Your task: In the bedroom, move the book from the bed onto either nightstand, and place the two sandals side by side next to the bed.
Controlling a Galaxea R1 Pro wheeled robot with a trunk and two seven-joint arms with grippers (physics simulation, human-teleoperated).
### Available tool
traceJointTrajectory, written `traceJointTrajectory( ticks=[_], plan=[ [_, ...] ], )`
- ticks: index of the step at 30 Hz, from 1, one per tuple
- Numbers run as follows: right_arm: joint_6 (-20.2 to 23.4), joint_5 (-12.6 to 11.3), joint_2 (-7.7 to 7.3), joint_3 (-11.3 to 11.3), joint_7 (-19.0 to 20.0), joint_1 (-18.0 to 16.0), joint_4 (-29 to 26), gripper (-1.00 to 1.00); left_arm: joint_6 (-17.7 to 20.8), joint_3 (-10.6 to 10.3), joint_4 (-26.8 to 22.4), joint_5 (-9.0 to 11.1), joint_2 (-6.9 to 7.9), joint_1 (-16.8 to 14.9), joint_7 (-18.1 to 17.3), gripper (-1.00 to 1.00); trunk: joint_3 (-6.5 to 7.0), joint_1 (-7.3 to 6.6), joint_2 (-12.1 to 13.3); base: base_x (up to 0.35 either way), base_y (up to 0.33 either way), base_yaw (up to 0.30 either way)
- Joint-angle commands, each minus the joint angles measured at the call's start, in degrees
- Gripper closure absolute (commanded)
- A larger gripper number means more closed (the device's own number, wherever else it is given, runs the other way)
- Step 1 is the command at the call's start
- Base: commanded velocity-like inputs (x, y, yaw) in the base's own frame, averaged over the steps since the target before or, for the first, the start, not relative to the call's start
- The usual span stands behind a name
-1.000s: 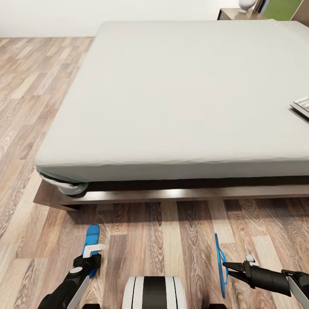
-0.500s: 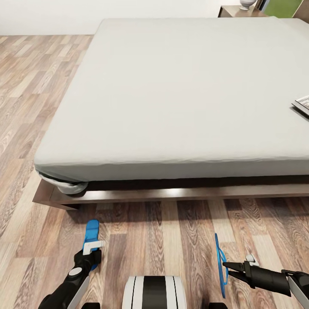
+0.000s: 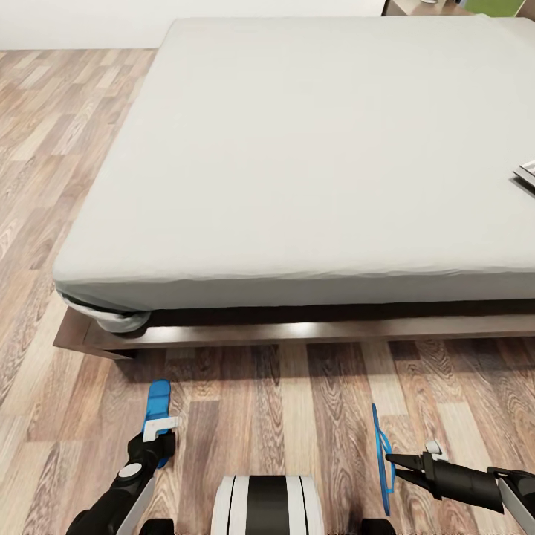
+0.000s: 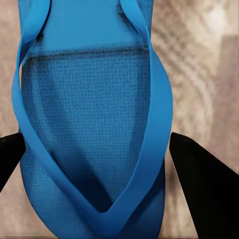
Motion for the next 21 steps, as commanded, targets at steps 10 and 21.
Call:
traceJointTrajectory(
  ticks=[10, 21],
  plan=[
    [0.47, -0.25, -0.01, -0.03, 0.05, -0.01, -0.01, 1.00, 0.26, -0.43, -0.12, 0.43, 0.10, -0.01, 0.52, 1.00, -0.92, 0.09, -0.07, 0.000, 0.000, 0.000],
    [0.44, -0.25, -0.01, -0.03, 0.05, -0.01, -0.01, 1.00, 0.26, -0.43, -0.12, 0.43, 0.10, -0.02, 0.52, 1.00, -2.25, 0.25, -0.15, 0.000, 0.000, 0.000]
  ],
)
